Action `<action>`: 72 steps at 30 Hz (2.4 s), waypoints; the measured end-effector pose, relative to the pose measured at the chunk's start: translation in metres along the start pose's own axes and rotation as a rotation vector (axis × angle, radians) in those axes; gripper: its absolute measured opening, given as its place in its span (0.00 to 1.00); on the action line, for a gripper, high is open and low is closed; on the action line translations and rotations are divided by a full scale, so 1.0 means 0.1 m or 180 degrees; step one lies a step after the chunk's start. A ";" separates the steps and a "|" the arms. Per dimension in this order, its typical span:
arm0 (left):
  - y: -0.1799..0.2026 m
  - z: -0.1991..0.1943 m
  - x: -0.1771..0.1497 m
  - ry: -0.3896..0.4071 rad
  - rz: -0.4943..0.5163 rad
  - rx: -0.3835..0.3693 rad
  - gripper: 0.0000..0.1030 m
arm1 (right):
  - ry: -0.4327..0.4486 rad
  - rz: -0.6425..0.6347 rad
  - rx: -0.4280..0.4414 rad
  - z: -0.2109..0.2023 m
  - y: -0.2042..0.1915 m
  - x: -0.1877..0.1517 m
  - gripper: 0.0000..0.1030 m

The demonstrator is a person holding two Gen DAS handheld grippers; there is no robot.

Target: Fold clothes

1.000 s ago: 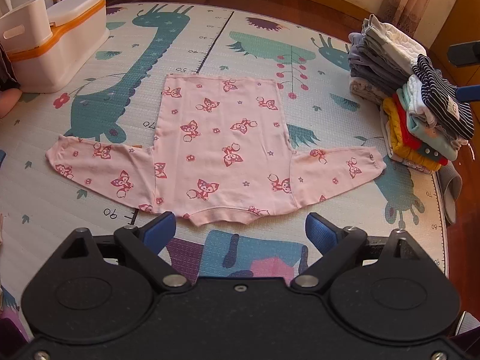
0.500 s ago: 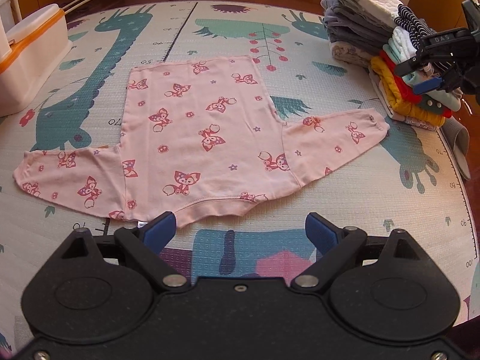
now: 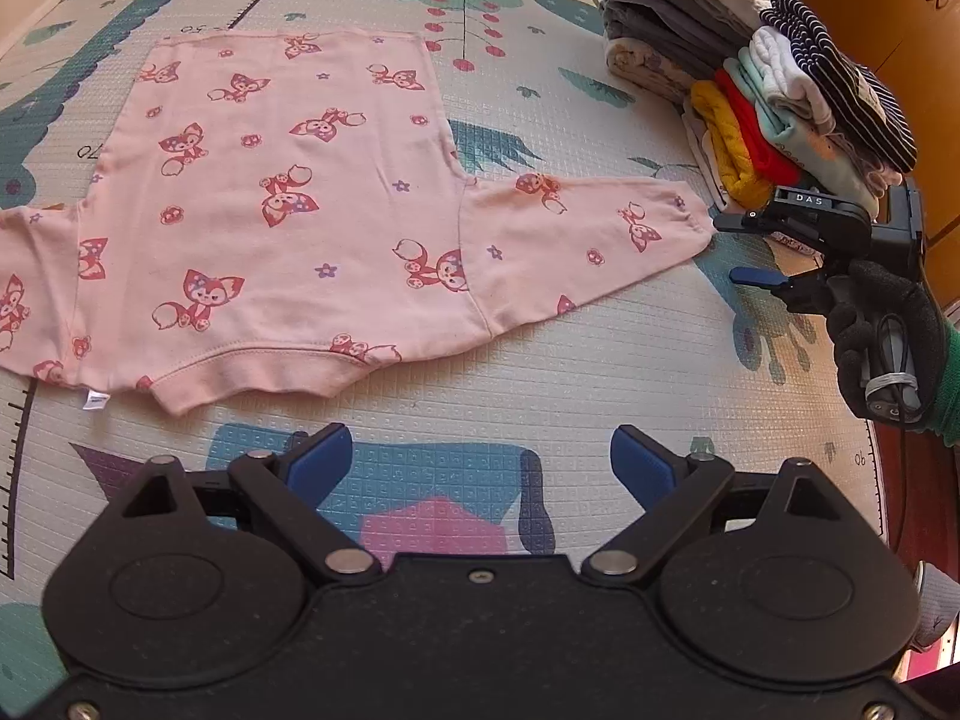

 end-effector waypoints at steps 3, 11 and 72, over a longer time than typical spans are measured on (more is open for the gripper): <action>0.01 0.09 -0.01 -0.0032 -0.0028 -0.0038 0.91 | 0.0096 0.0120 0.0151 0.03 0.03 0.06 0.62; 0.08 0.30 0.05 -0.0058 -0.0059 -0.0130 0.91 | 0.0155 0.0095 0.0146 0.12 0.03 0.14 0.38; 0.72 0.22 2.06 0.0602 0.0963 -0.0558 0.01 | 0.0208 -0.2115 0.0449 -0.12 -1.53 -1.32 0.54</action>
Point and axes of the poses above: each gripper's, at about its wrist camera, not at the fingertips, and z roughly the way its jaws point, y to its right, x to its top, the point moved 6 cm from there along z, roughly the way its jaws point, and after that the axes turned 4 degrees about -x, right-handed, at the moved point
